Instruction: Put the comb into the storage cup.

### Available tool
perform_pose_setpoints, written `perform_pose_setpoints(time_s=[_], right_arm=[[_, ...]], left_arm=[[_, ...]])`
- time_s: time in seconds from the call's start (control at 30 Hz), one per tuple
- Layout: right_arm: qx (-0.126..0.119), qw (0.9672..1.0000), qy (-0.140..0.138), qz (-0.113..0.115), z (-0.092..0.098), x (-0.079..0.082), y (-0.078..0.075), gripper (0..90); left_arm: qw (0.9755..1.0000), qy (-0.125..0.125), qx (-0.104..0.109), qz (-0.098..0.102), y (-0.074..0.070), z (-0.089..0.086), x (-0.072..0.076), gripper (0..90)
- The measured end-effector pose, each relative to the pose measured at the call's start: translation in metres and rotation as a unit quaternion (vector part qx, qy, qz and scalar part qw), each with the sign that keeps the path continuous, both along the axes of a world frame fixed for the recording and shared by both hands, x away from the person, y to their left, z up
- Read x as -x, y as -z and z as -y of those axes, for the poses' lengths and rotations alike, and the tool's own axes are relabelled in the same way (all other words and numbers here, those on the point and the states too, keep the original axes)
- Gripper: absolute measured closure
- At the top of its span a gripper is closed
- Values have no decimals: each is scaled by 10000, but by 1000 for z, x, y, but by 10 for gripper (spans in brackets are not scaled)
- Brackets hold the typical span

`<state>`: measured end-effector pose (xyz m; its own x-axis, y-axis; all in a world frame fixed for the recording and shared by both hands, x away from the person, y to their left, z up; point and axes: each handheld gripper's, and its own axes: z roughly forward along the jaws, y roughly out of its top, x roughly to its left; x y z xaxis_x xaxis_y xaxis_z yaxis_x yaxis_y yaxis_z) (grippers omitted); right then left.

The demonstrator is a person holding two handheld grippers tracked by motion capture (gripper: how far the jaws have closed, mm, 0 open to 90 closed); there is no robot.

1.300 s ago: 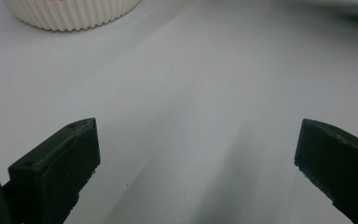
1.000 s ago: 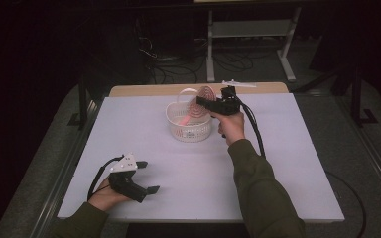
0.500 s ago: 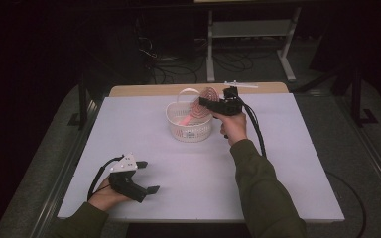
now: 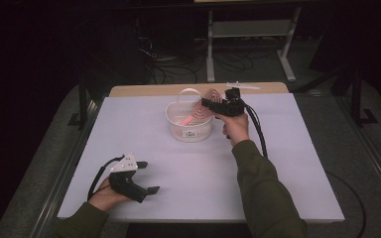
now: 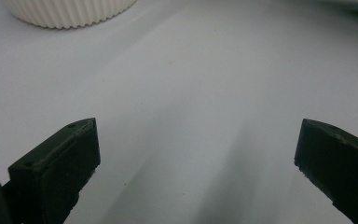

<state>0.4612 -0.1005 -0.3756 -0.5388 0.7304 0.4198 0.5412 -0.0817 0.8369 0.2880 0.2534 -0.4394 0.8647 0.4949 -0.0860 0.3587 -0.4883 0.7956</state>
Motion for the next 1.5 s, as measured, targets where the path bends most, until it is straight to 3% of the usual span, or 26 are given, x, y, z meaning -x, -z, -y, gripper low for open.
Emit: perform_pose_setpoints(time_s=[0.43,1.0,1.37,1.5], right_arm=[[338,9992,120,176,0,2,0,427],[548,9982,121,211,3,5,3,270],[1006,9946,73,226,3,7,2,132],[1053,9942,32,202,5,9,-1,73]], left_arm=[[10000,2,2,1,0,0,0,0],[10000,3,-1,-5,0,0,0,0],[10000,-42,24,-9,0,0,0,0],[10000,-62,15,-11,0,0,-1,0]])
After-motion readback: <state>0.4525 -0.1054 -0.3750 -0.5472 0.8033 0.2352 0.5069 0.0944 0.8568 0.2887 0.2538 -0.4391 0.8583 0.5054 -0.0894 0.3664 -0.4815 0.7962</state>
